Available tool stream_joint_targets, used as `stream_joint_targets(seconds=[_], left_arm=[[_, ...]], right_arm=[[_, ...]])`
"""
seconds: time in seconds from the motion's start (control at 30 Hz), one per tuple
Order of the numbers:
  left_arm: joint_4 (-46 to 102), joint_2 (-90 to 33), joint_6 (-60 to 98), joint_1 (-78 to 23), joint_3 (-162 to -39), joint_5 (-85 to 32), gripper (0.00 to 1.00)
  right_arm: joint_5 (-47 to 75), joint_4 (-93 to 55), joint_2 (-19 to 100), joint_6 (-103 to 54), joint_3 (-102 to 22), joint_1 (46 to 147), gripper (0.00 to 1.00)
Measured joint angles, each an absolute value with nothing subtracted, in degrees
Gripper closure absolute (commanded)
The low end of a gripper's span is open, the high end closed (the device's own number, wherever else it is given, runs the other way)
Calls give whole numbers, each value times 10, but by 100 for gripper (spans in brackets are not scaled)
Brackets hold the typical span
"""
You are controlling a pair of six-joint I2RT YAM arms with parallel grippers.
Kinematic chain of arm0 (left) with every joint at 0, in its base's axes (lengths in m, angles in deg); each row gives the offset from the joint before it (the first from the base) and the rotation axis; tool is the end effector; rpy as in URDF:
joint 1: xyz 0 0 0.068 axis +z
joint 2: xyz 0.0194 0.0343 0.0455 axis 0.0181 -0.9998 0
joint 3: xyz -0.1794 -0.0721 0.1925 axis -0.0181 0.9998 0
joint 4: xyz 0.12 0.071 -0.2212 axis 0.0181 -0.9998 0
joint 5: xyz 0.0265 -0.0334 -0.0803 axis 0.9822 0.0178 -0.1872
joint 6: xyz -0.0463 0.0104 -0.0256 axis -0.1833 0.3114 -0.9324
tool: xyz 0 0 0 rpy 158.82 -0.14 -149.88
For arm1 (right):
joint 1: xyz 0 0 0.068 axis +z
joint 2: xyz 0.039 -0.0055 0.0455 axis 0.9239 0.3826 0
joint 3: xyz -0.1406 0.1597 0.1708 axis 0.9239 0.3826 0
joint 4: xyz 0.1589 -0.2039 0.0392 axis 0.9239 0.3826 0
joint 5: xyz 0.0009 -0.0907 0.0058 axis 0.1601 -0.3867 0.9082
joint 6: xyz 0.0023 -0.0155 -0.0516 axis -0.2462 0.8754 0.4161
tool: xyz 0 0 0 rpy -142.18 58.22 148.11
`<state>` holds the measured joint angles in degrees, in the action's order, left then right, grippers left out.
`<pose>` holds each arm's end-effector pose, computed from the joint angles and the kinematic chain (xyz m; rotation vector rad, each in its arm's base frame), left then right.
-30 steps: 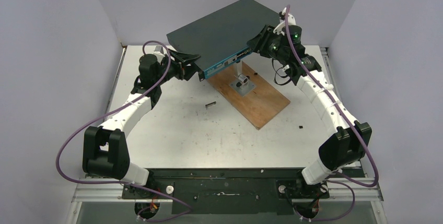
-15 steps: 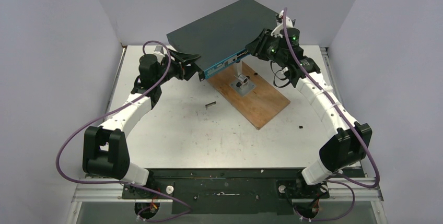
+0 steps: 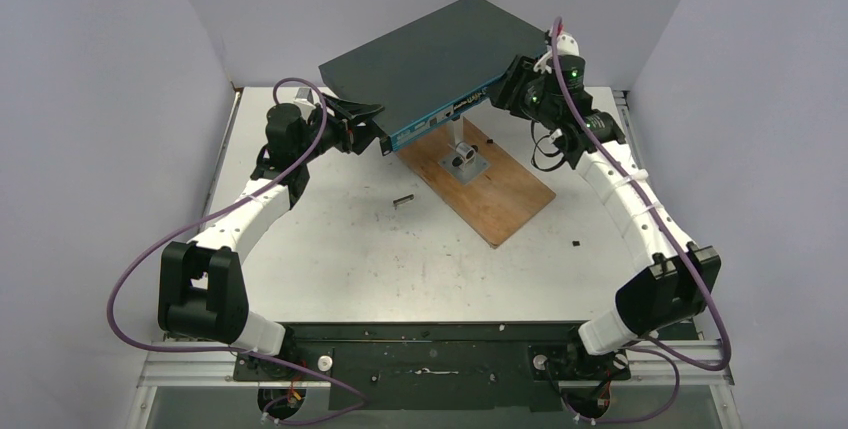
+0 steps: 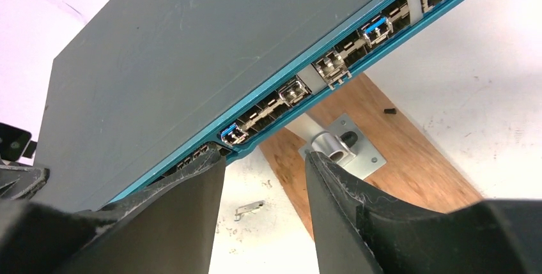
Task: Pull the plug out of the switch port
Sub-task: Pull the connector from the switch port.
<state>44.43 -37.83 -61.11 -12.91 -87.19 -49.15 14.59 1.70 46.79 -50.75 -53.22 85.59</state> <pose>0.3349 -0.0890 0.3115 -0.9029 1.8252 -1.7139 0.3334 0.1144 0.4067 0.1524 1.9806 0.7284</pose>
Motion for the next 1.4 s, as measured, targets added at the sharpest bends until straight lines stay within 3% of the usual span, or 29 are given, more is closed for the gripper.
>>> stream_joint_targets(seconds=[0.33,0.63,1.1,1.4], left_arm=[[444,-378,-611,-129,-872,-491,100],[444,-379,-611,-129,-872,-492,100],[445,-379,-611,-129,-872,-492,100],[445,-379,-612,-129,-872,-492,100]], right_arm=[[99,74,465,-415,-583,891,48],[48,89,468,-359,-608,914,52],[179,23,497,-467,-607,874,51],[189,4,497,-485,-605,873,51]])
